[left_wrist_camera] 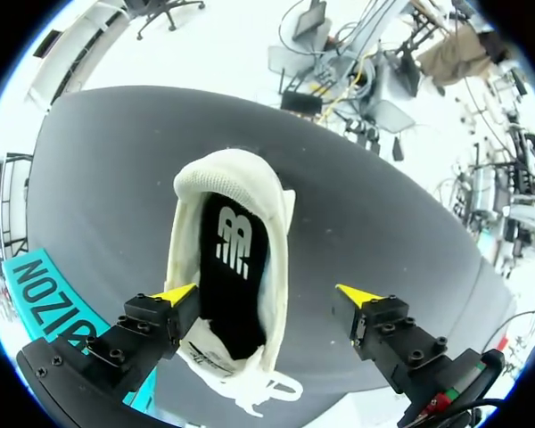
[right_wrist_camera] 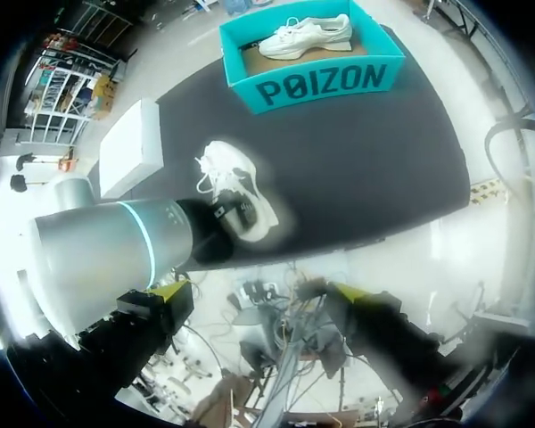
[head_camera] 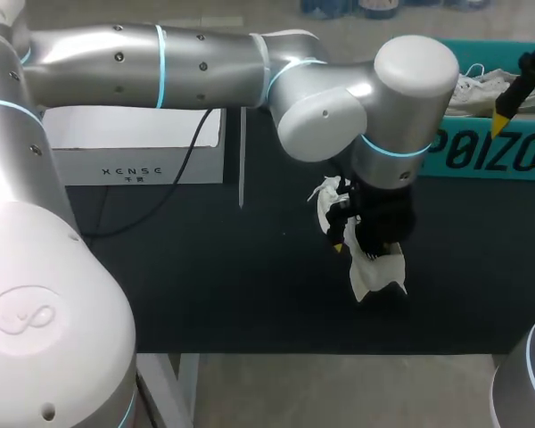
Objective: Take the shoe out of the shoebox, open the shoe tongue, remove and reinsert the insole, then place the shoe into the shoebox
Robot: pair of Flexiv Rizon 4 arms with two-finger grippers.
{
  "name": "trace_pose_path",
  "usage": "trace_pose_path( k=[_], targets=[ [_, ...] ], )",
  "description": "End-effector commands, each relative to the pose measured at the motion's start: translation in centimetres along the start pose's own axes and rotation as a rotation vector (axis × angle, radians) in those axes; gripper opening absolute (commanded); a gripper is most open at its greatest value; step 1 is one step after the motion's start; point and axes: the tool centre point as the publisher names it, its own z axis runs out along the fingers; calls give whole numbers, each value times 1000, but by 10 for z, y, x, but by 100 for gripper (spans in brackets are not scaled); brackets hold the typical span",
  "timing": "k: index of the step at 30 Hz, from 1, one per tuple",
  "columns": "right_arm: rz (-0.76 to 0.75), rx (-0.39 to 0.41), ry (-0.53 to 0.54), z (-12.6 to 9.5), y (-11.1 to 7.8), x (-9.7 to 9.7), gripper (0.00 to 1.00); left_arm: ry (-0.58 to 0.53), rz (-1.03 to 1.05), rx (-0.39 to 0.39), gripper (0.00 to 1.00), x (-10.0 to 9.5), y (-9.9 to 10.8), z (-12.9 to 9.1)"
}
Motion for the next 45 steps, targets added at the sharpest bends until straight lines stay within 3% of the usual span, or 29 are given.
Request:
trace_pose_path(
  k=[1, 7, 13, 22, 23, 24, 26, 27, 36, 45],
  targets=[
    [1, 3, -3, 0, 2, 1, 100, -4, -12, -1, 100, -1, 2, -2],
    [1, 3, -3, 0, 2, 1, 100, -70, -10, -17, 100, -3, -2, -25],
    [1, 3, -3, 0, 2, 1, 100, -104, -9, -73, 100, 8, -7, -56],
    [1, 3, -3, 0, 2, 1, 100, -133, -39, -115, 100, 16, 23, -67],
    [1, 3, -3, 0, 2, 1, 100, -131, -41, -120, 96, 16, 29, -67],
    [1, 3, -3, 0, 2, 1, 100, -133, -37, -121, 50, 16, 32, -67],
    [1, 3, -3, 0, 2, 1, 100, -127, -33, -133, 9, 14, 43, -66],
    [1, 3, -3, 0, 2, 1, 100, -126, -25, -134, 0, 12, 47, -65],
    [1, 3, -3, 0, 2, 1, 100, -123, 4, -131, 0, -19, 73, -53],
    [1, 3, -3, 0, 2, 1, 100, -96, 16, -57, 0, -25, 56, -20]
  ],
)
